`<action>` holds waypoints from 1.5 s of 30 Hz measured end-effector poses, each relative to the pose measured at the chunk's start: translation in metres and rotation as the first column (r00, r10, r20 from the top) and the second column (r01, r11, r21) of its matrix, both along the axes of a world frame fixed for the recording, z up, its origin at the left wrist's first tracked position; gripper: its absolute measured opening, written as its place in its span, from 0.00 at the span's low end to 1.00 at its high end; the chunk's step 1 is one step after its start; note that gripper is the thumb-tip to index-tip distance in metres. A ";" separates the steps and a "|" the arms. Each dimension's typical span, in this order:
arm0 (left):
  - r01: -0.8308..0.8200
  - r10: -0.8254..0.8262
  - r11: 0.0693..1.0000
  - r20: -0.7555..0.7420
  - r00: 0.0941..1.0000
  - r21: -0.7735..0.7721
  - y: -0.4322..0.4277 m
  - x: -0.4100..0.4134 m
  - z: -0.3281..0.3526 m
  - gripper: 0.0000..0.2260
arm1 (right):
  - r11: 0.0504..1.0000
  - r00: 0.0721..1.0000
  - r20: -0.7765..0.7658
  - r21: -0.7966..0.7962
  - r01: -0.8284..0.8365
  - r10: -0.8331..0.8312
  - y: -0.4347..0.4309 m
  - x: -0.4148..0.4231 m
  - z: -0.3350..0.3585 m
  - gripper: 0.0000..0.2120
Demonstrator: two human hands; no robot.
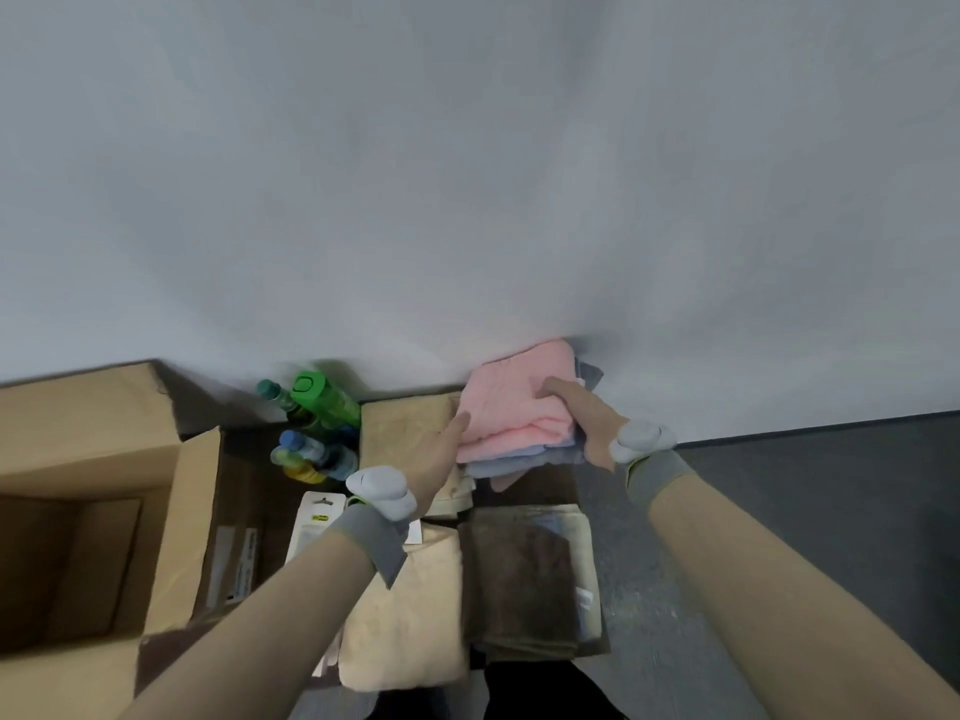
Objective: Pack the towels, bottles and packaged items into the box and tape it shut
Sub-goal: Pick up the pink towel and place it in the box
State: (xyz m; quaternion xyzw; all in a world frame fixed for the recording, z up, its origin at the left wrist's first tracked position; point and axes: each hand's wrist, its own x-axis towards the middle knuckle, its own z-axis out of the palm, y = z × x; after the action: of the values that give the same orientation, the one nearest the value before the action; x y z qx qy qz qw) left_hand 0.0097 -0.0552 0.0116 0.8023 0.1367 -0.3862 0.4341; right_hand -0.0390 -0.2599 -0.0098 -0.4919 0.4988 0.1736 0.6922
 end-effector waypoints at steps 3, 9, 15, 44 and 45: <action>-0.017 0.022 0.997 0.058 0.998 -0.080 0.003 -0.001 0.015 0.25 | 0.998 0.994 0.084 -0.003 -0.069 0.069 0.006 -0.007 0.018 0.30; -0.028 0.024 0.975 -0.022 0.999 -0.222 0.020 -0.012 0.025 0.35 | 0.989 0.968 0.213 0.042 -0.144 0.132 0.032 -0.032 0.044 0.20; -0.173 0.137 0.923 -0.128 0.982 -0.344 0.072 -0.035 0.035 0.34 | 0.983 0.949 0.261 0.017 -0.185 0.174 0.077 -0.064 0.063 0.21; -0.352 0.065 0.585 -0.390 0.918 -0.731 0.358 -0.104 0.119 0.39 | 0.930 0.800 0.534 0.064 -0.361 0.273 0.333 -0.081 0.174 0.31; -0.367 0.081 0.592 -0.401 0.913 -0.717 0.363 -0.104 0.121 0.40 | 0.925 0.796 0.530 0.053 -0.376 0.293 0.337 -0.076 0.175 0.31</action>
State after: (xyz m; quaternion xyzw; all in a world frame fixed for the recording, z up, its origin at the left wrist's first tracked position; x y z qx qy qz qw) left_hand -0.0938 0.3079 0.1328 0.4342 0.1270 -0.4750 0.7548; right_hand -0.1152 0.0772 0.1651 -0.5453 0.1863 0.1944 0.7938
